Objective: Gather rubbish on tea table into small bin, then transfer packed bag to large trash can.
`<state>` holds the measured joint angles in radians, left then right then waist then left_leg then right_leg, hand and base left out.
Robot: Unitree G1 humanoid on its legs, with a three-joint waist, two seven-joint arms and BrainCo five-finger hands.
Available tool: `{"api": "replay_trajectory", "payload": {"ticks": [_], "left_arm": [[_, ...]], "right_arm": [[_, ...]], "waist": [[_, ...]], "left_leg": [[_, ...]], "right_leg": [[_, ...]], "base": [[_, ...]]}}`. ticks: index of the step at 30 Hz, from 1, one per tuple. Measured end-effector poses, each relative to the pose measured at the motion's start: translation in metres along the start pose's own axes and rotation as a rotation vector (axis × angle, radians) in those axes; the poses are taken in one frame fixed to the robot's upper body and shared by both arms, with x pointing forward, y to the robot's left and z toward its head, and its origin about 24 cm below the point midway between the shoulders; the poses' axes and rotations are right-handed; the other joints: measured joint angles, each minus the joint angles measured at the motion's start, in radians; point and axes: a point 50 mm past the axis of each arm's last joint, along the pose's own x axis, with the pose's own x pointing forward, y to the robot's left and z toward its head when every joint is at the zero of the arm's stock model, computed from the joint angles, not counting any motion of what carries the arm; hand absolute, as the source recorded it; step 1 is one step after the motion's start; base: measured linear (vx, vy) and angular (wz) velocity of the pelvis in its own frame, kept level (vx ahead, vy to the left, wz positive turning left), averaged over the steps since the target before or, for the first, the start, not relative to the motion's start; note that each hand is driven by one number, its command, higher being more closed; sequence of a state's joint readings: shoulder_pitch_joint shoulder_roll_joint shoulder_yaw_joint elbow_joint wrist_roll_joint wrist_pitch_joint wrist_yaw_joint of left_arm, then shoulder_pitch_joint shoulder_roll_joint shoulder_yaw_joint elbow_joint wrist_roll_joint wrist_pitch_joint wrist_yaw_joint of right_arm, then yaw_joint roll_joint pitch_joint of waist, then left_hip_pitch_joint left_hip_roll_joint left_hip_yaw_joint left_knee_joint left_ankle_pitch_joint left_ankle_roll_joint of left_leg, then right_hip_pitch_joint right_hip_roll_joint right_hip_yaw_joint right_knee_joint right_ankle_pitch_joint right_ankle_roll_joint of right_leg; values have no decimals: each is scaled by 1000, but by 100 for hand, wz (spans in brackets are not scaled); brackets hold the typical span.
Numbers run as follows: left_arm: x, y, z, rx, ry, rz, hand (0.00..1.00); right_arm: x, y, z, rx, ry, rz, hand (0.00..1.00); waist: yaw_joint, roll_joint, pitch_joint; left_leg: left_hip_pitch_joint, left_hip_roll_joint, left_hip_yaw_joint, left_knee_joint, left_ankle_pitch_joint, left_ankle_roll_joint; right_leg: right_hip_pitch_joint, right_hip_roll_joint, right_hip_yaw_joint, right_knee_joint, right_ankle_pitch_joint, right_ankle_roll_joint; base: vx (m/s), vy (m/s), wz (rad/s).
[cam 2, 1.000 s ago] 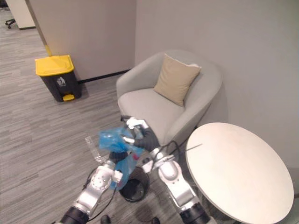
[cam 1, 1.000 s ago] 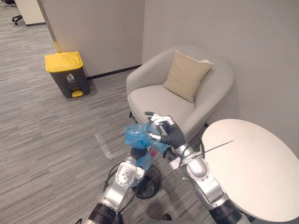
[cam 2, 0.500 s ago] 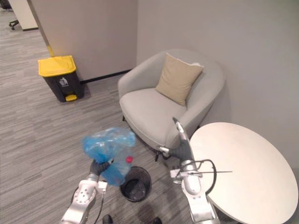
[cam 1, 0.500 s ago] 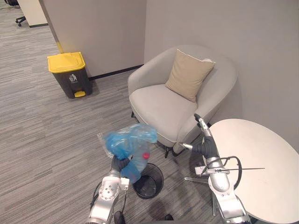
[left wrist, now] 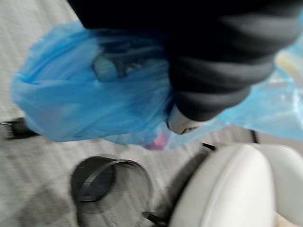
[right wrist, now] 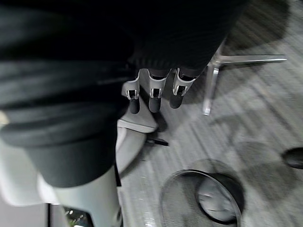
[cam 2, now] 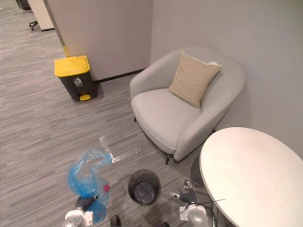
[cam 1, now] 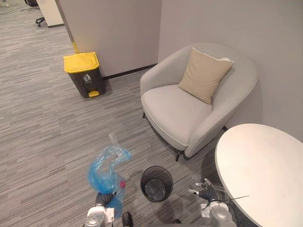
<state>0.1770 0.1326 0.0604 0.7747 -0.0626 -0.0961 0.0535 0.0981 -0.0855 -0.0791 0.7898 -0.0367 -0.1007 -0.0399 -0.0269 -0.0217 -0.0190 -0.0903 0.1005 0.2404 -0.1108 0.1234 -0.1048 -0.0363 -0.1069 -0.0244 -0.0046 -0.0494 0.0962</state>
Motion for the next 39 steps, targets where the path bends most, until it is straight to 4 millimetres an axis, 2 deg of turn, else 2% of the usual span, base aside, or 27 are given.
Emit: {"api": "replay_trajectory", "payload": {"ticks": [3,9,12,14,16,17,19,20,22,23,24,25,26,27,28,29,30,31,32,33,34,35,37,38,39], "left_arm": [[-1,0,-12,4,58,3,100],[3,-3,-16,7,105,-2,100],[9,-10,-5,-7,81,-14,100],[13,-14,4,-18,60,-19,100],[17,-19,16,-23,21,-30,100],[17,-21,23,-29,-9,-33,100],[17,-23,29,-38,-38,-37,100],[17,-23,33,-42,-55,-33,100],[15,-23,32,-50,-61,-30,100],[14,-23,31,-53,-58,-28,100],[14,-29,30,-63,-50,-34,100],[14,-30,29,-66,-49,-35,100],[13,-42,29,-81,-45,-62,100],[12,-52,28,-89,-42,-85,100],[11,-55,28,-95,-40,-91,100],[9,-58,27,-107,-38,-95,100],[10,-61,32,-104,-56,-107,100],[11,-64,38,-105,-71,-114,100],[12,-65,44,-106,-92,-117,100],[13,-65,46,-106,-96,-119,100],[13,-67,49,-102,-108,-125,100],[13,-67,50,-100,-111,-127,100],[13,-68,49,-96,-106,-130,100],[14,-68,48,-95,-99,-130,100],[15,-62,41,-76,-71,-117,100]], "right_arm": [[1,-1,-9,6,54,-6,0],[6,-5,-12,32,105,-42,0],[12,-3,-2,49,99,-62,0],[14,0,3,52,85,-64,0],[14,3,3,56,89,-63,0],[14,6,4,64,81,-58,0],[10,8,3,76,65,-57,0],[7,10,-1,78,71,-56,0],[6,9,-3,78,77,-66,0],[8,10,2,79,64,-68,0],[13,9,13,75,35,-74,0],[14,9,15,76,27,-76,0],[14,7,18,79,16,-88,0],[13,4,20,78,4,-99,0],[13,6,20,78,3,-97,0],[13,10,21,84,2,-94,0],[13,10,22,89,-2,-99,0],[13,13,21,97,1,-98,0],[13,13,23,108,-4,-110,0],[13,13,25,109,-15,-113,0],[11,8,22,111,-13,-131,0],[10,7,20,112,-9,-134,0],[9,4,14,125,12,-149,0],[9,3,13,126,18,-151,0],[10,5,8,127,50,-147,0]], "waist": [[4,1,3],[10,1,67],[26,1,124],[28,0,124],[28,0,129],[33,0,134],[35,7,142],[34,-4,137],[51,-18,128],[77,-24,117],[88,-3,122],[86,9,127],[82,38,144],[86,51,144],[86,57,144],[85,64,140],[78,62,137],[76,57,141],[77,36,151],[77,32,153],[65,18,156],[64,19,156],[56,33,150],[54,40,146],[53,29,141]], "left_leg": [[5,-2,0,0,-2,3],[27,-3,14,1,-5,2],[12,-1,54,7,0,9],[-35,1,63,20,2,16],[-81,9,54,85,-27,27],[-86,17,49,140,-67,42],[-95,26,39,186,-94,50],[-101,11,2,219,-104,53],[-112,-6,-14,237,-104,47],[-138,-6,-14,236,-92,39],[-171,3,-32,236,-67,34],[-180,5,-42,229,-55,35],[-195,11,-82,207,-13,24],[-207,12,-105,192,14,19],[-213,12,-118,185,28,14],[-226,14,-119,155,88,13],[-221,12,-102,101,139,7],[-225,15,-73,132,106,20],[-232,15,26,293,-31,63],[-232,17,49,339,-70,71],[-210,53,125,500,-194,81],[-201,63,138,519,-212,80],[-151,113,180,554,-298,66],[-143,113,181,527,-306,52],[-125,77,175,449,-297,34]], "right_leg": [[7,-1,0,2,-5,0],[20,-3,11,4,-6,1],[-35,-1,50,41,2,3],[-91,-1,54,80,4,4],[-136,-1,50,146,4,4],[-131,-1,50,184,3,5],[-146,-10,53,319,-80,10],[-154,-9,54,472,-155,22],[-149,-16,60,463,-192,14],[-139,-16,59,395,-217,-8],[-143,-1,34,359,-210,-18],[-143,5,24,352,-209,-19],[-150,12,-12,360,-206,-24],[-164,15,-45,382,-211,-32],[-166,18,-65,390,-212,-35],[-175,24,-102,403,-214,-48],[-173,2,-157,377,-201,-74],[-174,-2,-174,374,-193,-86],[-165,-33,-206,378,-187,-89],[-161,-43,-220,379,-186,-89],[-141,-75,-276,379,-180,-84],[-137,-80,-287,377,-179,-82],[-113,-97,-344,349,-156,-46],[-108,-93,-352,340,-150,-36],[-96,-93,-346,303,-131,-14]], "base": [[54,-14,0],[22,-3,-7],[-40,18,-33],[-45,13,-18],[-28,10,8],[-25,19,19],[-39,-12,45],[-20,-52,76],[5,-70,47],[-54,-113,8],[-96,-113,19],[-137,-99,60],[-149,-106,78],[-137,-123,78],[-114,-128,73],[-130,-88,87],[-138,-52,86],[-165,-58,92],[-101,-48,66],[-156,-61,110],[-110,16,83],[-155,78,106],[-105,167,78],[-76,196,61],[-81,221,41]]}}
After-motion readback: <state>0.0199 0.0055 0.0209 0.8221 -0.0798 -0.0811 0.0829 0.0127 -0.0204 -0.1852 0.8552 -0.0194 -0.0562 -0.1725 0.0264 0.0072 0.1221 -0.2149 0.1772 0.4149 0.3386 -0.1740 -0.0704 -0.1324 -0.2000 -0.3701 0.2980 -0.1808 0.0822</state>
